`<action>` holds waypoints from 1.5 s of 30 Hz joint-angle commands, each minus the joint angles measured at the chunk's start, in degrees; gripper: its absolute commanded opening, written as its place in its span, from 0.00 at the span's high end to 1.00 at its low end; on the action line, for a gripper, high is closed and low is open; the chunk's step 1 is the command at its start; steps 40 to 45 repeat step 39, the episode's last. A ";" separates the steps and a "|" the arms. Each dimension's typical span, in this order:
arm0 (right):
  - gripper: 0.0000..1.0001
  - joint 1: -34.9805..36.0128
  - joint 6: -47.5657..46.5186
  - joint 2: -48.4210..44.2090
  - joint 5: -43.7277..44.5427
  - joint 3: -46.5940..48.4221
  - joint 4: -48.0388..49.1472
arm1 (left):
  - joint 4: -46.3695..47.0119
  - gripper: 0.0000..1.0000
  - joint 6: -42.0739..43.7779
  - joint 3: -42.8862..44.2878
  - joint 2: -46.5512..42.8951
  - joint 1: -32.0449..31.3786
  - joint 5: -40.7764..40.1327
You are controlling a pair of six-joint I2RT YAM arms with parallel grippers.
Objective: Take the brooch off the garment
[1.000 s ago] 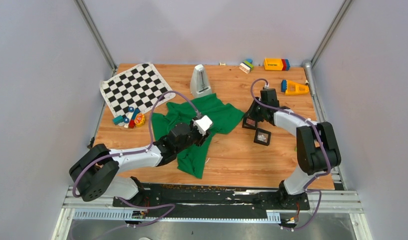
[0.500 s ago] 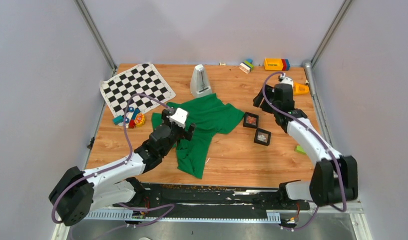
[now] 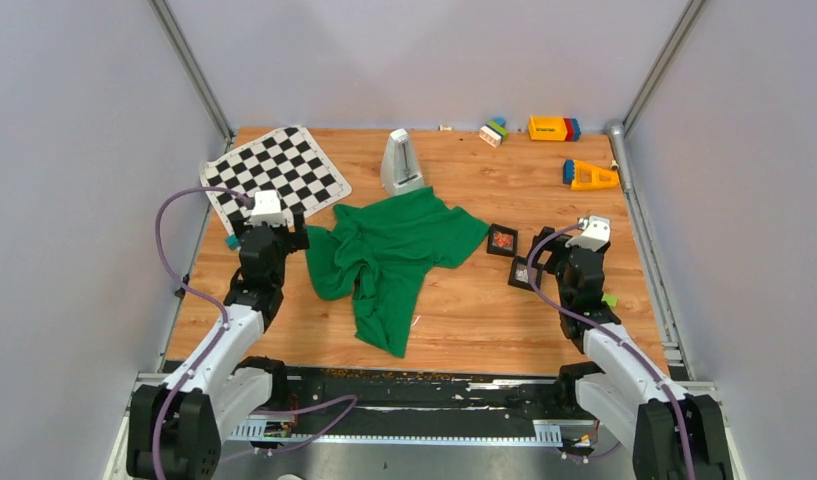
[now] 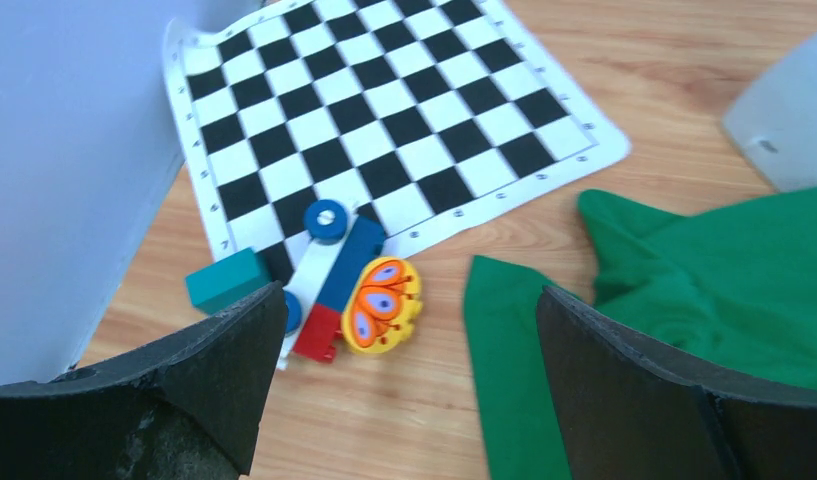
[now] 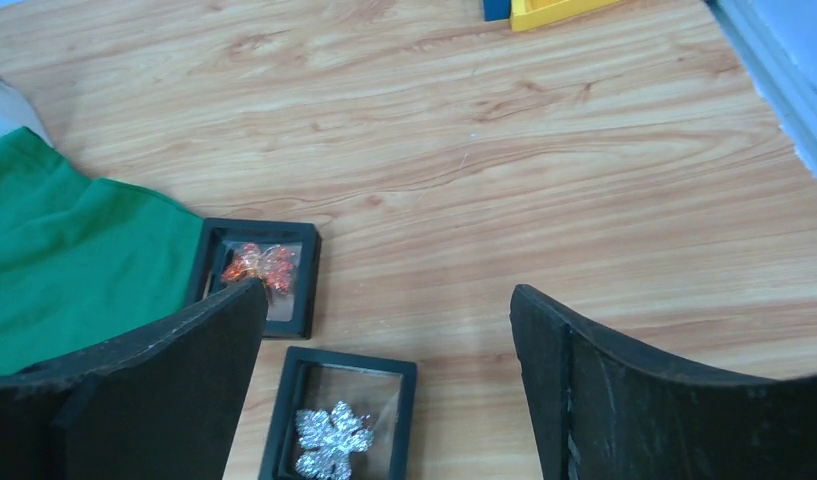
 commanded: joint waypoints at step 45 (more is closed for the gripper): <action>0.00 -11.65 -7.03 28.26 -10.05 -3.71 41.22 | 43.67 0.00 3.18 -8.15 29.03 8.59 4.24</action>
